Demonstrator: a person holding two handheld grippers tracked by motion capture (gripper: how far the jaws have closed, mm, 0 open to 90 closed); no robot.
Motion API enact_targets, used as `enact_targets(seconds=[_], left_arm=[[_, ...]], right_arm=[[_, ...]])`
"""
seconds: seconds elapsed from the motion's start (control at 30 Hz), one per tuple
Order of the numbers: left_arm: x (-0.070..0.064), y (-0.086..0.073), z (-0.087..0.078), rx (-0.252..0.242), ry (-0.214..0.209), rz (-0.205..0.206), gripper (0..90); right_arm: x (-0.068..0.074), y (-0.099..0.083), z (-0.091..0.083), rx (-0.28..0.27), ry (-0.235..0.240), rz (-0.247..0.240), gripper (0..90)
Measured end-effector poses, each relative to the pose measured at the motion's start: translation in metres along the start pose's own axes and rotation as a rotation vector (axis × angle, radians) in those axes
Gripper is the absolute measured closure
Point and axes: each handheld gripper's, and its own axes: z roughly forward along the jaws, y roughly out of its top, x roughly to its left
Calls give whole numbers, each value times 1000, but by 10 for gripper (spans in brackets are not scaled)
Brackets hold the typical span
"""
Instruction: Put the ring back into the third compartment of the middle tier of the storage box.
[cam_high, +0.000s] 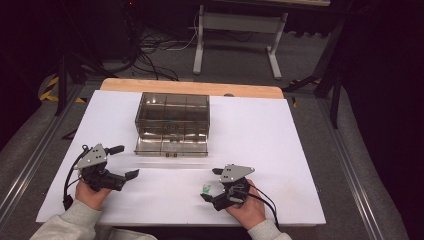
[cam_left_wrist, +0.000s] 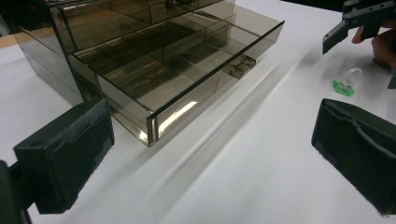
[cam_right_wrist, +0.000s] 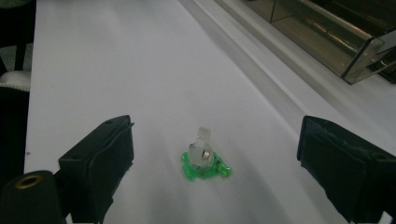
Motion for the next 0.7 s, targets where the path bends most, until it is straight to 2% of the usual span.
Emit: enact_targets(seconds=[0.27,0.4,0.47,0.57,0.6,0.63,0.7], left_arm=[[0,0,0,1,4,5,2],[0,0,0,1,4,5,2],[0,0,0,2,4,5,2],[0,0,0,2,3,5,2],[0,0,0,2,4,4,2],[0,0,0,2,3,5,2],[0,0,0,3,2,4,2]], right_arm=[[-1,1,3,11,-2,10,138],[1,1,6,45,2,10,229],[1,1,7,51,2,8,245],[1,1,8,69,-1,9,342],[1,1,8,69,-1,9,342],[2,1,9,84,-12,-11,396],[2,1,9,88,-16,-12,416]])
